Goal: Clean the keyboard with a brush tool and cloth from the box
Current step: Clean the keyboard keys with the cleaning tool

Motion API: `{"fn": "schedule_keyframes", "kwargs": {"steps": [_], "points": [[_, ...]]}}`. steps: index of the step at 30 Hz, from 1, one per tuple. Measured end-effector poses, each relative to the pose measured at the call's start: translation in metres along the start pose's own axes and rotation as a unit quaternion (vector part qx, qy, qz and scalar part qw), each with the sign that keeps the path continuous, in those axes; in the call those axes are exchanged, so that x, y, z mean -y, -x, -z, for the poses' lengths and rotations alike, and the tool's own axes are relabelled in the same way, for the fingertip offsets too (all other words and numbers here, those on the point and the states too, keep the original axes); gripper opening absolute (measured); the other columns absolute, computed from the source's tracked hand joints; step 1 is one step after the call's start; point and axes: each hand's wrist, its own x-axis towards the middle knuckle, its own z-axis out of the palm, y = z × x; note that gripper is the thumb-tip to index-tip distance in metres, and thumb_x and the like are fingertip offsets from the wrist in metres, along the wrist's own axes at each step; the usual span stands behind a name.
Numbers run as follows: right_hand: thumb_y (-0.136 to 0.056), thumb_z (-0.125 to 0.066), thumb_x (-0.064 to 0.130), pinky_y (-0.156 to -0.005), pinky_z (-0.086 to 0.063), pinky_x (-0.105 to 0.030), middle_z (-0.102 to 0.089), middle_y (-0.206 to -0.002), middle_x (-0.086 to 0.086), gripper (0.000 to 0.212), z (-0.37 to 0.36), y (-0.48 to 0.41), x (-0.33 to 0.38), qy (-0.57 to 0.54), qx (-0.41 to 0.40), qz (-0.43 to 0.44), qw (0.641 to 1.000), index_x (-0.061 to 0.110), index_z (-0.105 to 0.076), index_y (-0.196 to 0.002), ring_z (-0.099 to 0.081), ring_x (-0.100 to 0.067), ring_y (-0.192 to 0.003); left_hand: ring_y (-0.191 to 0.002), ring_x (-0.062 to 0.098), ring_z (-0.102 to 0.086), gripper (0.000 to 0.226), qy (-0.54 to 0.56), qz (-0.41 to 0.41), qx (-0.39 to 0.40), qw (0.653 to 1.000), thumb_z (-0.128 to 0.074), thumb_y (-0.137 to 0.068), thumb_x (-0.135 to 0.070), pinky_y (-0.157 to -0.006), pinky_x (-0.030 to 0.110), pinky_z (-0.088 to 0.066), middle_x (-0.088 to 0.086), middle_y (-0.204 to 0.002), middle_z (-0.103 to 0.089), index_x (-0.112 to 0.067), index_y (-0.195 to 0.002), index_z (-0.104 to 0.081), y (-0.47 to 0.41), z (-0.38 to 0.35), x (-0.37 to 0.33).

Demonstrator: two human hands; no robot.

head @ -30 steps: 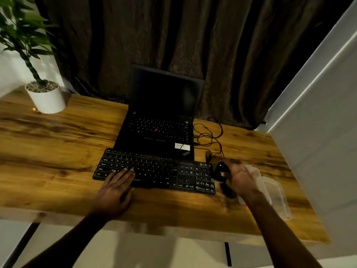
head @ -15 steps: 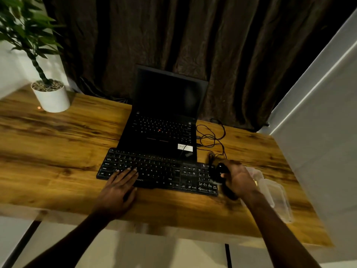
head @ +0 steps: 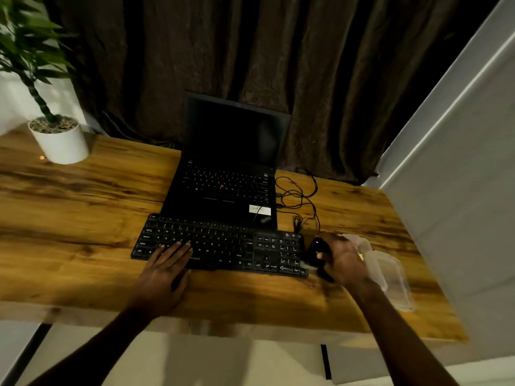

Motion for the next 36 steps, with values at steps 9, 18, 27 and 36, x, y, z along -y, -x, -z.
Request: {"fn": "schedule_keyframes", "kwargs": {"steps": [9,18,27,36], "points": [[-0.093,-0.060,0.022,-0.088,-0.053,-0.038,-0.057,-0.116,-0.007,0.050,-0.018,0.002,0.037,-0.074,0.000,0.037,0.997,0.043,-0.044,-0.135,-0.053,-0.020,-0.104,-0.143,0.022,-0.040,0.066,0.000,-0.002,0.004,1.000,-0.019,-0.104,-0.050,-0.120,0.046,-0.023,0.005,-0.151,-0.048,-0.010,-0.142,-0.054,0.000,0.000,0.000],[-0.087,-0.063,0.009,-0.083,-0.049,-0.029,-0.055,-0.119,-0.007,0.061,-0.006,0.004,0.018,-0.028,-0.007,0.020,0.999,0.044,-0.042,-0.133,-0.052,-0.018,-0.103,-0.142,0.023,-0.042,0.067,0.005,-0.004,-0.003,1.000,-0.018,-0.104,-0.051,-0.120,0.045,-0.022,0.005,-0.151,-0.048,-0.010,-0.142,-0.054,-0.001,-0.001,-0.001],[-0.090,-0.060,0.006,-0.086,-0.053,-0.034,-0.051,-0.113,-0.002,0.057,-0.011,0.002,0.049,-0.037,0.012,0.049,0.998,0.035,-0.047,-0.137,-0.053,-0.018,-0.102,-0.139,0.025,-0.046,0.056,-0.001,-0.019,-0.027,0.999,-0.038,-0.098,-0.040,-0.118,0.046,-0.026,0.008,-0.147,-0.054,-0.007,-0.139,-0.058,-0.001,-0.001,0.000],[-0.094,-0.059,0.013,-0.083,-0.043,-0.026,-0.050,-0.121,-0.007,0.052,-0.018,0.004,0.071,-0.046,-0.003,0.040,0.998,0.035,-0.046,-0.138,-0.044,-0.012,-0.102,-0.140,0.025,-0.045,0.058,0.009,-0.015,-0.022,1.000,-0.033,-0.101,-0.043,-0.116,0.052,-0.032,0.008,-0.147,-0.053,-0.008,-0.140,-0.056,-0.001,0.000,0.000]]}}
